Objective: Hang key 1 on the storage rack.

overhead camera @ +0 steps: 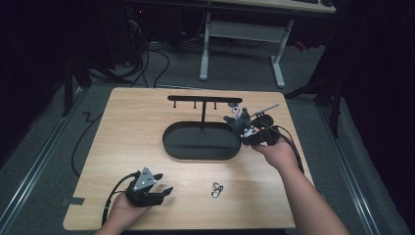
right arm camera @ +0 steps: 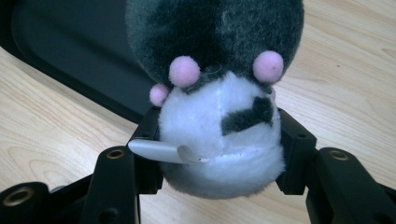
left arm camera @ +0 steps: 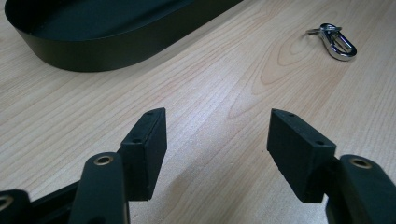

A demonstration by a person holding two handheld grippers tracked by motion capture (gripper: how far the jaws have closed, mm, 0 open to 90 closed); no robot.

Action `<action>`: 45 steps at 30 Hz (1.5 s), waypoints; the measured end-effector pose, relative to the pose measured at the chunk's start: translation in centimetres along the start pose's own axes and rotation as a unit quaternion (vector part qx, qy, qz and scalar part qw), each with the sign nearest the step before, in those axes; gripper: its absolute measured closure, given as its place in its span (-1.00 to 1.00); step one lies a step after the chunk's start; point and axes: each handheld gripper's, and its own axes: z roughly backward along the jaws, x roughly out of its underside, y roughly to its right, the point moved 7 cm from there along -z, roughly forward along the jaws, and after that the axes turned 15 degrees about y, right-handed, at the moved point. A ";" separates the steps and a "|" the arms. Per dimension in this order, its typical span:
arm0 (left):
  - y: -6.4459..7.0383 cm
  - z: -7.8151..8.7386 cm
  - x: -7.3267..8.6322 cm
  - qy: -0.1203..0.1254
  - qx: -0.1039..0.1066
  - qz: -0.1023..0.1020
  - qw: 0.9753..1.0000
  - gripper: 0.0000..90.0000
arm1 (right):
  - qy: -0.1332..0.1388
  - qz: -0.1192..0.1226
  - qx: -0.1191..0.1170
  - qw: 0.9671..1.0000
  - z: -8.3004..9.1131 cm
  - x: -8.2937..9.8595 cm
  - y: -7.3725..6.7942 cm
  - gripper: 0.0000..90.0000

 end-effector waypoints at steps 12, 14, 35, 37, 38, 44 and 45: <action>0.0 0.0 0.1 -0.002 -0.001 -0.002 1.000 -0.14 | -0.001 -0.013 0.003 1.000 -2.7 0.1 -0.3 -0.05; -0.1 0.0 0.1 -0.003 -0.001 -0.002 1.000 -0.14 | -0.001 -0.014 0.005 1.000 -3.1 0.0 -0.4 -0.15; 0.1 -0.2 -0.1 -0.001 0.002 0.005 1.000 -0.14 | 0.033 0.008 -0.038 0.999 0.0 2.4 -2.8 0.06; 0.1 -0.2 0.0 -0.002 0.003 0.006 1.000 -0.14 | 0.046 0.018 -0.044 0.998 0.2 3.7 -3.2 0.07; 0.1 -0.2 0.0 -0.003 0.003 0.005 1.000 -0.14 | 0.050 0.016 -0.055 0.997 0.2 4.3 -3.5 0.10; 0.2 -0.1 -0.1 -0.003 0.004 0.007 1.000 -0.14 | 0.074 0.008 -0.066 0.995 0.1 8.0 -3.9 0.08; 0.2 -0.1 -0.1 -0.003 0.004 0.007 1.000 -0.14 | 0.079 0.003 -0.069 0.995 0.1 8.6 -3.9 0.07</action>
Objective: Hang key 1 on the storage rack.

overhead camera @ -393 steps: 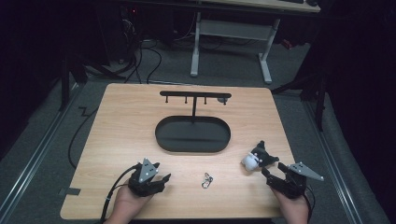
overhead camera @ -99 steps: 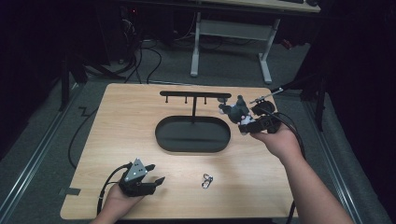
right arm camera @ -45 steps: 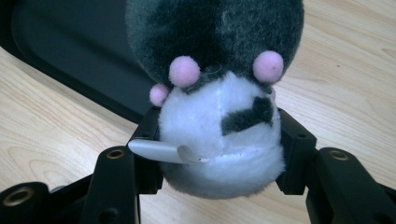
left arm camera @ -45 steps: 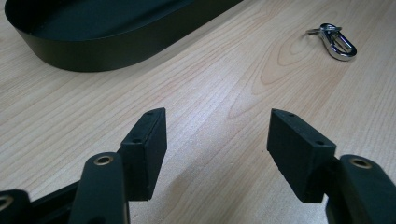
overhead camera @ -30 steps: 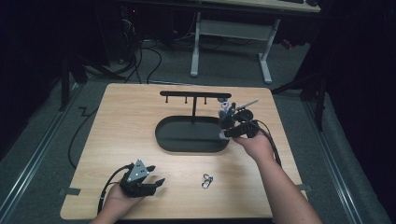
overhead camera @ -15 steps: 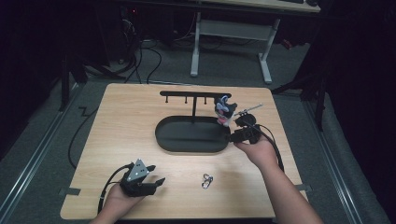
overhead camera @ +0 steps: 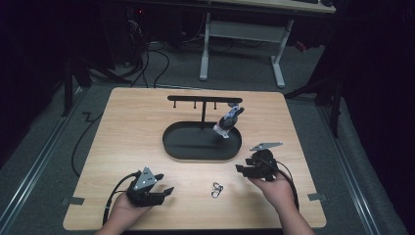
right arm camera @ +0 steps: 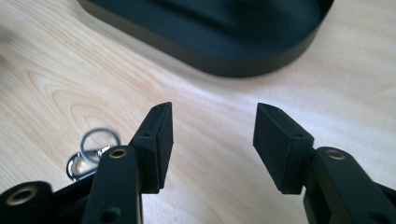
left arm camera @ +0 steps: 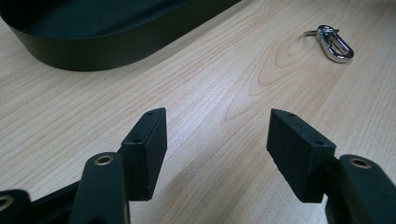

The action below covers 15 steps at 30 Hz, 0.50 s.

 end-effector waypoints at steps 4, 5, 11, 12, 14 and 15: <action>0.1 -0.1 0.0 0.002 0.001 0.001 1.000 -0.14 | 0.025 -0.016 -0.003 1.000 0.2 2.1 0.2 0.06; 0.2 -0.1 0.0 0.002 0.002 0.001 1.000 -0.14 | 0.029 -0.015 -0.001 0.999 0.2 2.5 0.3 0.06; 0.5 -0.2 0.0 -0.001 0.005 -0.001 1.000 -0.14 | 0.068 -0.027 -0.001 0.997 0.9 5.0 -0.3 0.05; 0.5 -0.2 0.0 -0.001 0.005 -0.001 1.000 -0.14 | 0.068 -0.027 -0.001 0.997 0.9 5.0 -0.3 0.05; 0.6 -0.3 0.0 -0.001 0.006 -0.002 1.000 -0.14 | 0.059 -0.028 -0.012 0.998 0.9 6.4 -1.0 0.04; 0.6 -0.3 0.0 -0.001 0.006 -0.002 1.000 -0.14 | 0.058 -0.022 -0.012 0.998 1.0 6.5 -1.1 0.04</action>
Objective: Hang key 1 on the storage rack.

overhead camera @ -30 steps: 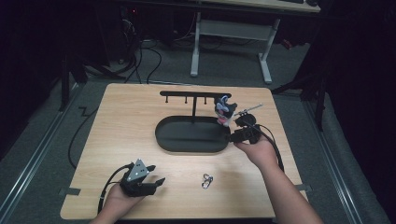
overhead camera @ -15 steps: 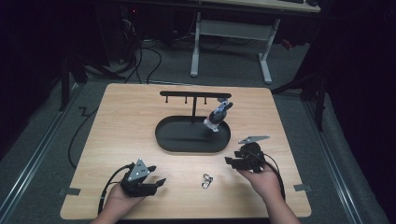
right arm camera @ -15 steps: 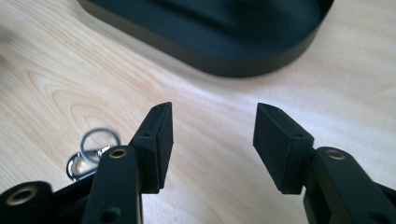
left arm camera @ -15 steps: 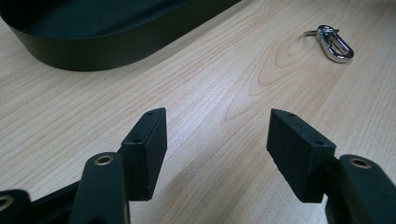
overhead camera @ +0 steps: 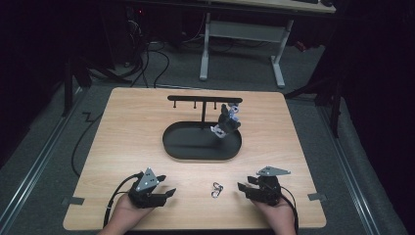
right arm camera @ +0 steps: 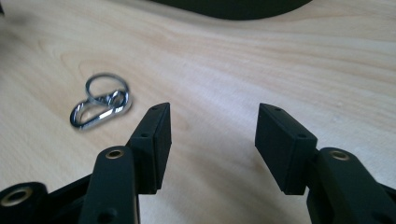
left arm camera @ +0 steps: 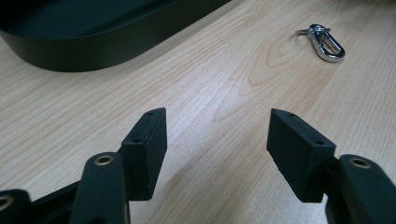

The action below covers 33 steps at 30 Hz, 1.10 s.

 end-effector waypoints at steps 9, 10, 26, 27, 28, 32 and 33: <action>-0.3 -0.2 0.3 -0.006 -0.009 0.004 1.000 -0.14 | 0.021 0.029 -0.053 0.998 -0.8 -0.6 -4.0 0.21; -0.2 -0.2 0.4 -0.009 -0.009 0.003 1.000 -0.14 | 0.026 0.033 -0.063 0.997 -1.0 -0.7 -4.8 0.29; -0.9 2.0 0.8 0.000 -0.024 0.017 1.000 -0.14 | -0.024 0.091 -0.088 0.992 -5.2 0.2 -9.4 0.95; -0.9 1.9 0.8 -0.001 -0.022 0.015 1.000 -0.13 | -0.025 0.093 -0.081 0.992 -5.0 0.3 -9.0 0.94; -0.7 1.6 0.7 -0.001 -0.019 0.012 1.000 -0.14 | -0.024 0.085 -0.077 0.993 -4.4 0.5 -8.4 0.92; -0.4 1.2 0.5 -0.001 -0.013 0.008 1.000 -0.14 | -0.022 0.077 -0.058 0.995 -3.3 0.8 -6.9 0.90; -0.3 1.1 0.4 -0.001 -0.010 0.007 1.000 -0.14 | -0.021 0.071 -0.053 0.996 -2.9 0.9 -6.3 0.90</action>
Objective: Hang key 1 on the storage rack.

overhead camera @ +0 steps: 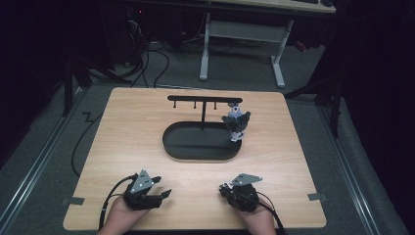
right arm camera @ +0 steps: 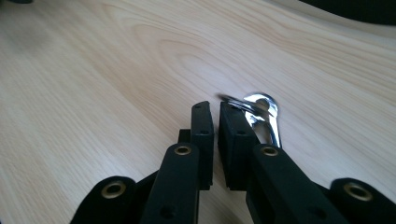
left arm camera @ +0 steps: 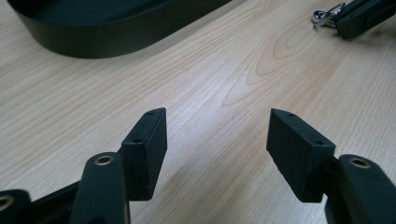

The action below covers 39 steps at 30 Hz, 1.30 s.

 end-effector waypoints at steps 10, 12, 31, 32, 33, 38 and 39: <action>0.6 -1.1 -0.5 0.000 0.014 -0.011 1.000 -0.14 | 0.010 -0.046 0.065 0.997 3.4 1.4 4.5 0.89; 0.6 -1.1 -0.5 0.001 0.014 -0.012 1.000 -0.14 | 0.018 -0.055 0.062 0.996 3.7 1.2 4.5 0.87; -0.4 0.7 0.2 0.002 -0.009 0.003 1.000 -0.13 | 0.018 -0.047 0.041 0.998 0.7 -0.7 2.3 0.33; -0.3 0.7 0.2 0.001 -0.009 0.002 1.000 -0.13 | 0.010 -0.043 0.042 0.998 0.6 -0.5 2.2 0.45; -0.3 0.7 0.2 0.001 -0.008 0.001 1.000 -0.13 | 0.007 -0.038 0.044 0.998 0.5 -0.4 2.2 0.52; -0.1 0.4 0.1 -0.002 -0.004 -0.001 1.000 -0.13 | 0.009 -0.033 0.042 0.999 1.1 -0.5 2.3 0.88; -0.1 0.4 0.1 -0.001 -0.004 -0.001 1.000 -0.13 | 0.013 -0.030 0.045 0.998 1.4 -0.6 2.4 0.94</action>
